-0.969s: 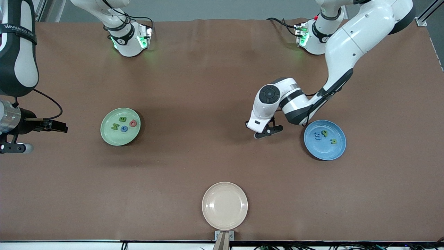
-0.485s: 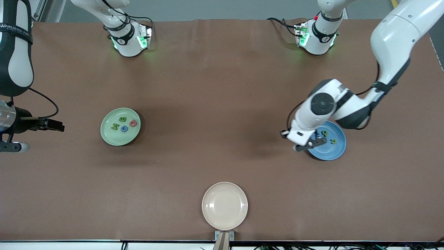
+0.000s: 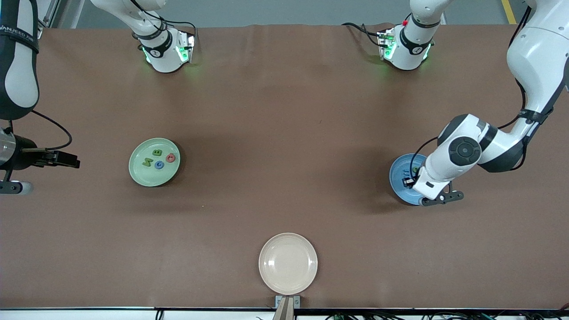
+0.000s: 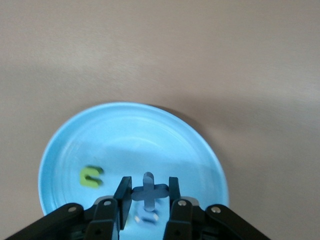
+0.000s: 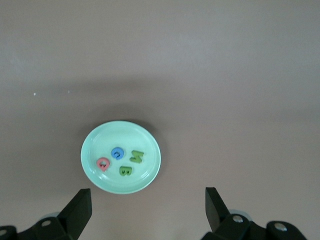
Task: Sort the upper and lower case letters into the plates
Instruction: 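Lower the blue cross onto the blue plate and open the left gripper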
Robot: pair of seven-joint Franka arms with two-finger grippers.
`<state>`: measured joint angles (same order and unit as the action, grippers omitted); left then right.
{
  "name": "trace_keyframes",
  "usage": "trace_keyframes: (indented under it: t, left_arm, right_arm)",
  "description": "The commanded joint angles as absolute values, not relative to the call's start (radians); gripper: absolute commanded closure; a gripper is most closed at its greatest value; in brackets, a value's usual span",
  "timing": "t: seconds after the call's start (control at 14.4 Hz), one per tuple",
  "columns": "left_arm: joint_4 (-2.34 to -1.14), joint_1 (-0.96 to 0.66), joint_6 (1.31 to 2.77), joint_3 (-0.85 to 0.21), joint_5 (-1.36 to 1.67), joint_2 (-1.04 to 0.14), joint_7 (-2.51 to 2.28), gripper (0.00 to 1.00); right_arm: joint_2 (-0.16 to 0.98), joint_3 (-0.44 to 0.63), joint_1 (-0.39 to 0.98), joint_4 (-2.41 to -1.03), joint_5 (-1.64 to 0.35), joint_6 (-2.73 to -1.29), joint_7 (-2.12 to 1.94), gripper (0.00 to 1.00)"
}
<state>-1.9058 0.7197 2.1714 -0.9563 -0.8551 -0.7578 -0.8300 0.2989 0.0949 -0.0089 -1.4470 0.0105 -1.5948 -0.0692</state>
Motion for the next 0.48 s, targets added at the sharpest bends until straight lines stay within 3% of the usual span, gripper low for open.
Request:
trace_keyframes:
  t: [0.0,0.42]
  left_arm:
    - [-1.905,0.689,2.212,-0.908,-0.902,-0.782,-0.819,0.89]
    - [-1.916,0.686,2.212,-0.893,-0.908,-0.787,-0.818,0.87]
  right_arm:
    - [0.307,0.087,-0.029,-1.427,-0.023,-1.566,-0.067,0.0]
    - [0.278,0.087,-0.038,-1.428,-0.035,-1.563,-0.063,0.0]
